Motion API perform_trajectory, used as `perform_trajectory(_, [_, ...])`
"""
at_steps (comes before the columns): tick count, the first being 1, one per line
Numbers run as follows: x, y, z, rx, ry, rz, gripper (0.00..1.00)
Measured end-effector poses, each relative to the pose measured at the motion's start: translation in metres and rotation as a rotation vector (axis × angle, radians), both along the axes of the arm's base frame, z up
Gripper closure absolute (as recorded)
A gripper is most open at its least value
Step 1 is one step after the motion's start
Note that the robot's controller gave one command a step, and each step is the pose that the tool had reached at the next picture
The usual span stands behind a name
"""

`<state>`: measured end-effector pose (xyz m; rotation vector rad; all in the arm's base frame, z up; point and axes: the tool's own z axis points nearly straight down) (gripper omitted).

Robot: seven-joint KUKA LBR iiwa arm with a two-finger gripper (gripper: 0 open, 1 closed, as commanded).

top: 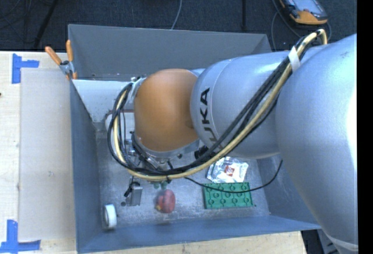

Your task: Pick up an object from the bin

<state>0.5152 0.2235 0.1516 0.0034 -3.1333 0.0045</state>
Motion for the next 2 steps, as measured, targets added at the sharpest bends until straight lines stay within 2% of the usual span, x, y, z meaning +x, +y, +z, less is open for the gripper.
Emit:
perform_trajectory(1, [-0.020,-0.091,-0.084,0.004,-0.002,0.661,0.00])
perform_trajectory(2, [0.001,-0.148,-0.082,0.004,-0.007,0.764,0.00])
